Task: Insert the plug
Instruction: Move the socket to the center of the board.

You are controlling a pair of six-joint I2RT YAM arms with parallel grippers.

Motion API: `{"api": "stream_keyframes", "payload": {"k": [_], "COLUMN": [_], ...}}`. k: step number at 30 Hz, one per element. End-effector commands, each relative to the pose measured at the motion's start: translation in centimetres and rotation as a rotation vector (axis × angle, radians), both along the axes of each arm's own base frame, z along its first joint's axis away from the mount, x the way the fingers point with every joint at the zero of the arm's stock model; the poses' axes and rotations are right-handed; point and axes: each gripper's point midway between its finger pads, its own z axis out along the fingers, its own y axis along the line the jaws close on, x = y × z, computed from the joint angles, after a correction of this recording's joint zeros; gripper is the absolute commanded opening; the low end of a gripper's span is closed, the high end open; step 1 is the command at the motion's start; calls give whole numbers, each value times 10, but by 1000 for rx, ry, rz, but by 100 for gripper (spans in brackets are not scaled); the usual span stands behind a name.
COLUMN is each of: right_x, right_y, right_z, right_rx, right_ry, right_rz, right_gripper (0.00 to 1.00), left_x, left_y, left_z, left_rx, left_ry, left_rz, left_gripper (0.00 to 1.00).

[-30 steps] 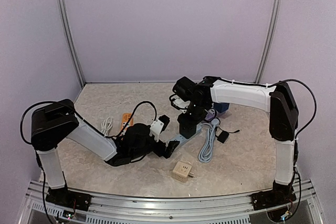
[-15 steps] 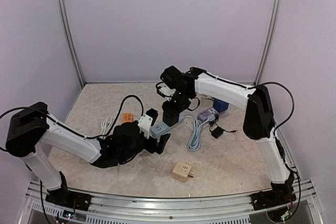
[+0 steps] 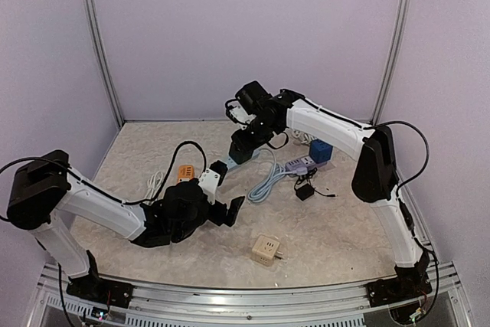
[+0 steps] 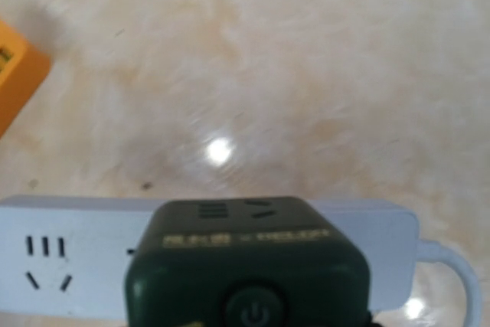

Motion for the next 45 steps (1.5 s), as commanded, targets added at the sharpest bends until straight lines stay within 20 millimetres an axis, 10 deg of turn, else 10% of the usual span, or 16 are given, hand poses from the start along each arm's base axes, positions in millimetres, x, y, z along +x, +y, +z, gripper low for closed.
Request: {"api": "stream_keyframes", "payload": {"k": [1,11,21,30,45], "right_x": [51,82,54,-7,-49], "right_y": [-22,-88,-105,-125,-154], "right_z": [41,-3,-11,40,-40], "right_rx": [27,-72,-144,-131,-289], "right_ry": [-182,-109,-25,-53,75], "right_rz": [-123,-283,-227,-189,-172], "right_gripper": [14,48,85,83,71], "left_x": [-3,-6,-10,-11,-11], "left_y": [5,10,13,14,11], "left_z": [3,10,5,5,-8], "left_rx": [-1,4,-2,3,-3], "left_ry": [0,-13,-1,-5,22], "left_rz": [10,16,18,20,19], "left_gripper": [99,99,99,99,99]}}
